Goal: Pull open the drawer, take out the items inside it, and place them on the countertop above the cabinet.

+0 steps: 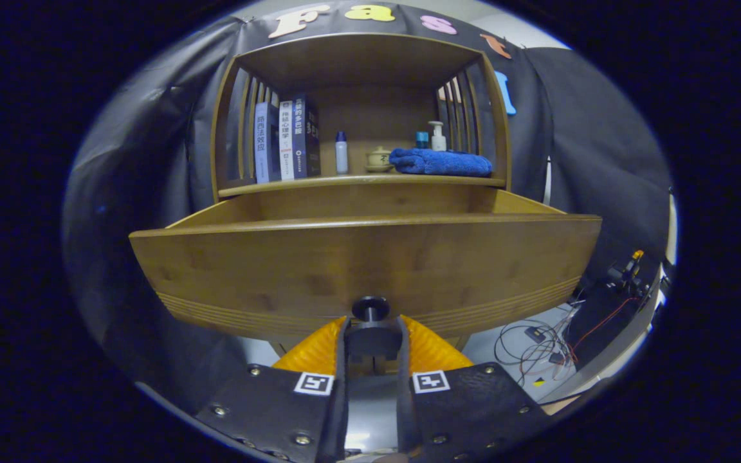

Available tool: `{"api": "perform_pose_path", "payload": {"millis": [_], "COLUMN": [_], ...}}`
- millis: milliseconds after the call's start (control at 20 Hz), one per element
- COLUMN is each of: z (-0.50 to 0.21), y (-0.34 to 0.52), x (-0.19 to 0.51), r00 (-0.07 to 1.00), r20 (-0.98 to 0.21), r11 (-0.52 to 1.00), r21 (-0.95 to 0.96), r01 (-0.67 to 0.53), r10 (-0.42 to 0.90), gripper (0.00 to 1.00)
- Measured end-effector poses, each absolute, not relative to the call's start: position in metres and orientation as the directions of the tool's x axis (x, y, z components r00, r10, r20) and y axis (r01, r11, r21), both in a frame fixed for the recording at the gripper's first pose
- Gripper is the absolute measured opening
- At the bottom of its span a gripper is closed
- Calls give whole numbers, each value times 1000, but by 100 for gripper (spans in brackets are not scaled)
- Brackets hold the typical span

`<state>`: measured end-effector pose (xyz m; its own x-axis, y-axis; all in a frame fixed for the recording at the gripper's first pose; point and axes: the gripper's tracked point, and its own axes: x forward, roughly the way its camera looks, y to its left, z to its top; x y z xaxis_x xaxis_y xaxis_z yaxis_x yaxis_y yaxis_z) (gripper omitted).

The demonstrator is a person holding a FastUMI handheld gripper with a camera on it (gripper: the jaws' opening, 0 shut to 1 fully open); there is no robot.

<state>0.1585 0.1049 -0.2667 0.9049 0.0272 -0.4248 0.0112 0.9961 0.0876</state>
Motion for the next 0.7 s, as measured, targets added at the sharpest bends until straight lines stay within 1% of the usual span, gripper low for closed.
{"api": "perform_pose_path", "payload": {"millis": [50,150,300,450,600,700], "z": [-264,-246,-198,-141,-106,-100], "y": [105,106,105,115,134,142], "x": [156,149,142,157,186,215], "r00": [904,916,950,969,970,959], "r20": [-426,-400,-313,-248,-239,-281], "r11": [996,997,997,1000,999,999], "r21": [84,82,82,28,-7,-13], "r01": [11,8,11,-7,-38,-36], "r10": [26,25,15,14,35,31], "gripper": [37,43,45,45,45,42]}}
